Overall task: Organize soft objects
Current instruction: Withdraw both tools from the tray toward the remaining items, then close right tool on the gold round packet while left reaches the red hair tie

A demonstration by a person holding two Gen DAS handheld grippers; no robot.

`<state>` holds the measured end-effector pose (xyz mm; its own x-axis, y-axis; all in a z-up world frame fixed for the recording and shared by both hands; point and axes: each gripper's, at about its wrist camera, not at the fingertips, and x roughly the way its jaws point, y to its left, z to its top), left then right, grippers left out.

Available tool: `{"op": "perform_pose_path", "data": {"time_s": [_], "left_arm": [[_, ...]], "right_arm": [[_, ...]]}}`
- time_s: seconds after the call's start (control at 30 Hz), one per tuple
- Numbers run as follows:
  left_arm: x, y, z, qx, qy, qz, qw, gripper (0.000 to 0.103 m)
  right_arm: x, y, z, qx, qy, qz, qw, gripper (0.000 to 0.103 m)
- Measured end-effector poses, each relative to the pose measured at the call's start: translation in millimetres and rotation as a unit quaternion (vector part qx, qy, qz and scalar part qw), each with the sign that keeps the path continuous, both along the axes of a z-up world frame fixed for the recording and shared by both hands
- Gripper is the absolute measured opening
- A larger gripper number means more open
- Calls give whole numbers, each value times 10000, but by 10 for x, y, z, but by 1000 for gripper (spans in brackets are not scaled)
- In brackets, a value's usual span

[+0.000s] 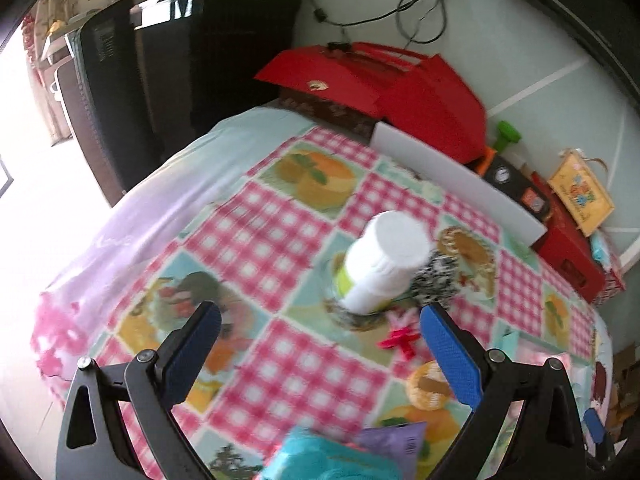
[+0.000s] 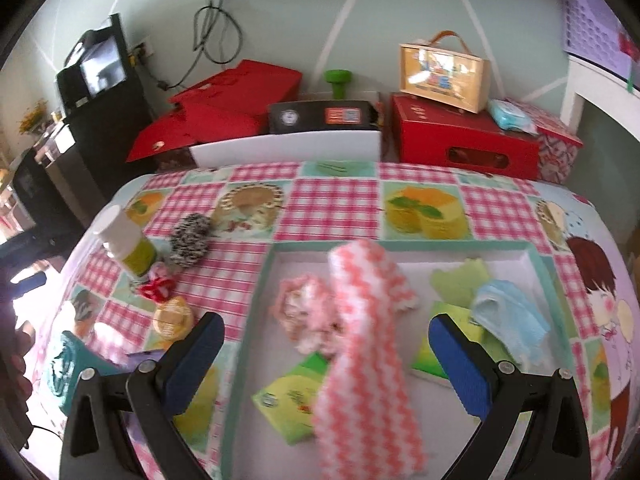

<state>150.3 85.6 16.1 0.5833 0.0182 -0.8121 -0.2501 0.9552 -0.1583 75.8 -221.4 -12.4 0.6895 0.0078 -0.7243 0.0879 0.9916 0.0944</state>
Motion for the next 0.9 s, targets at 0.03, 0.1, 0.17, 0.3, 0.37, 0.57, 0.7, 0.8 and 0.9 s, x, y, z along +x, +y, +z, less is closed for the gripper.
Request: {"op": "perform_pose_path", "data": {"time_s": [0.03, 0.1, 0.17, 0.3, 0.37, 0.57, 0.7, 0.8, 0.9], "left_arm": [[0, 32, -18, -3, 53, 19, 10000, 100], [1, 73, -38, -47, 123, 18, 9999, 100], [1, 94, -53, -102, 175, -2, 9998, 100], [8, 100, -84, -142, 257, -50, 9996, 100], [31, 91, -101, -214, 303, -89, 9993, 100], [125, -15, -160, -485, 460, -308, 9973, 100], [199, -122, -233, -659, 617, -514, 9946, 100], [257, -170, -304, -690, 802, -580, 9927, 100], [324, -198, -379, -870, 1006, -704, 9886, 100]], "right_arm": [[26, 58, -4, 21, -5, 65, 10000, 103], [65, 153, -13, 39, -4, 167, 9999, 103], [117, 270, -28, 51, -5, 313, 9995, 103], [207, 510, -68, 23, -24, 617, 9981, 103], [244, 621, -100, 37, 13, 777, 9970, 103], [347, 897, -225, -5, 142, 1156, 9932, 99], [417, 1064, -364, -235, 360, 1411, 9891, 91], [469, 1144, -460, -264, 543, 1543, 9862, 87], [512, 1202, -530, -262, 679, 1634, 9839, 83]]}}
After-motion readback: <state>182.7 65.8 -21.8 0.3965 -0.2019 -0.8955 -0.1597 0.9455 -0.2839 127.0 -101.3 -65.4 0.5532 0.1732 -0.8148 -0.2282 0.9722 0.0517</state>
